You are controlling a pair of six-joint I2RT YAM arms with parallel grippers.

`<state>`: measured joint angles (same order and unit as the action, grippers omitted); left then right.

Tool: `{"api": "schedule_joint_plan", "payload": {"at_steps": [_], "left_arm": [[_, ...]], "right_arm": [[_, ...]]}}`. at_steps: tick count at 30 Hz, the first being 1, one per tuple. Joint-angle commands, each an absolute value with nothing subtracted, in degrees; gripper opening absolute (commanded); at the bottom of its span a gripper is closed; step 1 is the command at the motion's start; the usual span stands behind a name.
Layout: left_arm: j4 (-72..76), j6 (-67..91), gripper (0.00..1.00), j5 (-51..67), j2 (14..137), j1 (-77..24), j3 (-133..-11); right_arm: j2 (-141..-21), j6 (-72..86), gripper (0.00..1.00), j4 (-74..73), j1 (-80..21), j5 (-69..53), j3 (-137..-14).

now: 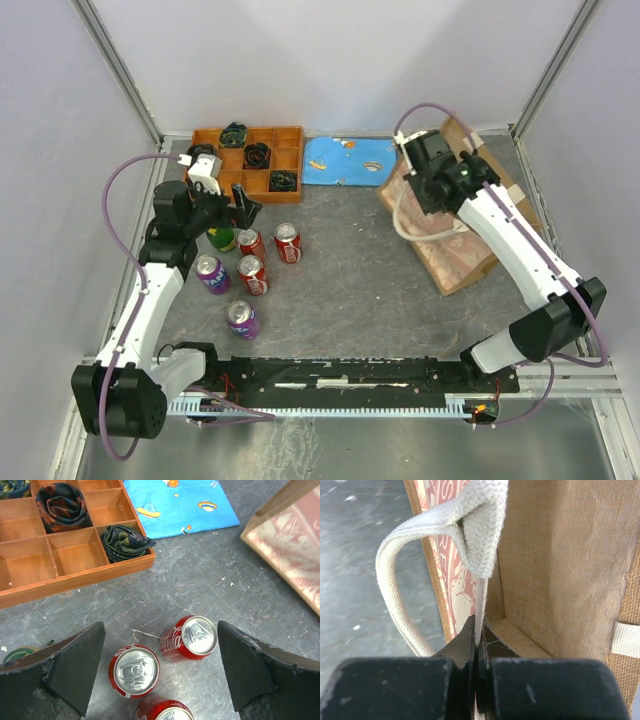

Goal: Place the beverage into the canvas bag

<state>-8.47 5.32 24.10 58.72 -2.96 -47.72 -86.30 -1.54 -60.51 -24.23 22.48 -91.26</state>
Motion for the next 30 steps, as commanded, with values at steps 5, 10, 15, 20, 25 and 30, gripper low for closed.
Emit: {"api": "schedule_joint_plan", "payload": {"at_steps": [5,10,15,20,25,30], "left_arm": [[-7.1,8.5,0.99,26.4,60.9,-4.4,-51.9],[-7.3,8.5,0.99,26.7,60.7,-4.6,-51.8],[-7.7,11.8,0.99,28.7,60.3,-4.7,-52.8],[-8.6,20.0,0.99,34.2,60.1,-5.5,-55.8],[-8.7,30.2,0.99,39.7,61.0,-8.6,-59.9],[-7.7,43.7,0.99,33.5,62.9,-19.2,-60.8]], "right_arm": [[-84.6,21.1,0.0,-70.8,-39.7,29.6,-91.7],[-89.4,26.5,0.0,-73.3,-46.8,29.9,-96.6],[-93.6,27.3,0.38,-71.7,-48.9,25.8,-101.8],[-94.9,25.6,0.94,-67.8,-48.9,22.6,-107.2],[-96.3,23.7,0.99,-69.0,-48.9,26.1,-116.9],[-95.9,20.4,0.99,-70.8,-45.5,32.0,-120.7]]}}
